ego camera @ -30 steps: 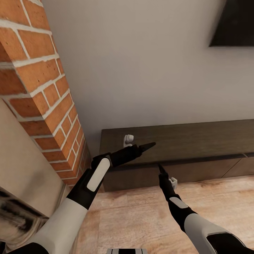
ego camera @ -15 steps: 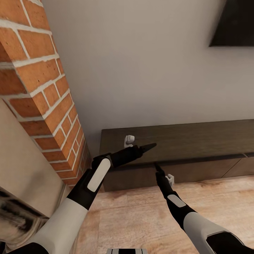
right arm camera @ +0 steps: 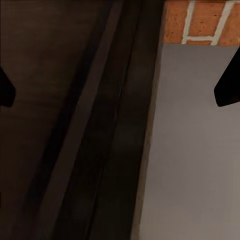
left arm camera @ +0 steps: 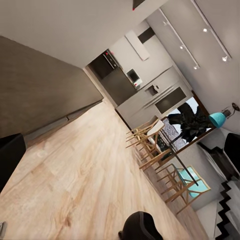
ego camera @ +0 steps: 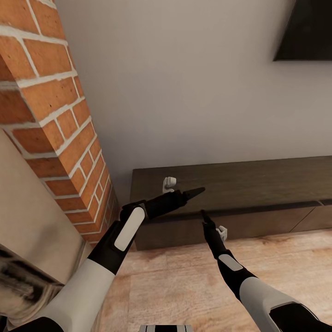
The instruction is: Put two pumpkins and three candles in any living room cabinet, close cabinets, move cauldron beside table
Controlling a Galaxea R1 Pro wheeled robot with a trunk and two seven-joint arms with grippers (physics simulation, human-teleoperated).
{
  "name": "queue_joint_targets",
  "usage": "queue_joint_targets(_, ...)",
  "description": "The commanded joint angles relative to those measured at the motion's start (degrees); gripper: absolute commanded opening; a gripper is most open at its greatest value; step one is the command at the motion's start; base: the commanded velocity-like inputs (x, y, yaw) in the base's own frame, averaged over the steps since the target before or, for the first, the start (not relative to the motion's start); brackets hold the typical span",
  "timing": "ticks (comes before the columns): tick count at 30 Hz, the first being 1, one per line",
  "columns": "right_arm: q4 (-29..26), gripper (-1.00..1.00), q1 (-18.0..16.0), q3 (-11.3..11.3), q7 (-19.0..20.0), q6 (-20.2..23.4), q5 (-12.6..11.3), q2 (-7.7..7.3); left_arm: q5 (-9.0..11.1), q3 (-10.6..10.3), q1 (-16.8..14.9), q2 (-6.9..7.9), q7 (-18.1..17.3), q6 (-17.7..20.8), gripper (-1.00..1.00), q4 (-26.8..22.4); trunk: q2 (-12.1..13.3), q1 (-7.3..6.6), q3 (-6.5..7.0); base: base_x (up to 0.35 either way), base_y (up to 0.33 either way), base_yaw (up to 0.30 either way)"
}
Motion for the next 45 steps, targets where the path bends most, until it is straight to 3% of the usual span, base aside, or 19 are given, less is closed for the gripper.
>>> queue_joint_targets(1, 0.1, 1.00, 0.0, 0.5, 0.5, -0.6, -0.4, 0.00, 0.4, 0.0, 0.0, -0.01, 0.0, 0.4, 1.00, 0.0, 0.0, -0.01, -0.04, 0.000, 0.000, 0.000)
queue_joint_targets(8, 0.5, 1.00, 0.0, 0.0, 0.7, -0.6, -0.7, 0.01, 0.4, 0.0, 0.0, -0.02, 0.0, 0.3, 1.00, 0.0, 0.0, -0.01, -0.04, 0.000, 0.000, 0.000)
queue_joint_targets(14, 0.7, 1.00, 0.0, -1.7, 0.3, -0.6, -1.9, 0.01, 0.4, -0.2, 0.0, -0.01, 0.0, -1.5, 1.00, 0.0, 0.0, -0.01, -0.04, 0.000, 0.000, 0.000)
queue_joint_targets(18, 0.8, 1.00, 0.0, -2.2, 0.2, -0.5, -3.5, 0.01, 0.5, -1.8, 0.0, -0.01, 0.0, -2.5, 1.00, 0.0, 0.0, -0.01, -0.04, 0.000, 0.000, 0.000)
queue_joint_targets(28, 0.8, 1.00, 0.0, -2.4, 0.2, -0.7, -4.0, 0.01, 0.5, -2.6, 0.0, -0.01, 0.0, -2.7, 1.00, 0.0, -0.2, 0.25, -2.26, 0.000, 0.000, 0.000)
queue_joint_targets(38, 0.8, 1.00, 0.0, -2.8, 0.0, -0.9, -4.2, 0.01, 0.6, -2.6, 0.0, 0.08, -0.2, -2.7, 1.00, -0.1, -0.2, 0.25, -2.26, 0.000, 0.000, 0.000)
queue_joint_targets(41, 0.8, 1.00, 0.0, -2.9, -3.7, -0.9, -4.1, 0.01, 0.6, -2.6, 0.0, 0.08, -1.3, -2.7, 1.00, -0.1, -0.2, 0.25, -2.26, 0.000, 0.000, 0.000)
queue_joint_targets(45, 0.7, 1.00, 0.0, -3.0, -5.3, -0.9, -4.1, 0.01, 0.6, -2.7, 0.0, 0.08, -1.6, -2.7, 1.00, 0.0, -0.2, 0.25, -2.26, 0.000, 0.000, 0.000)
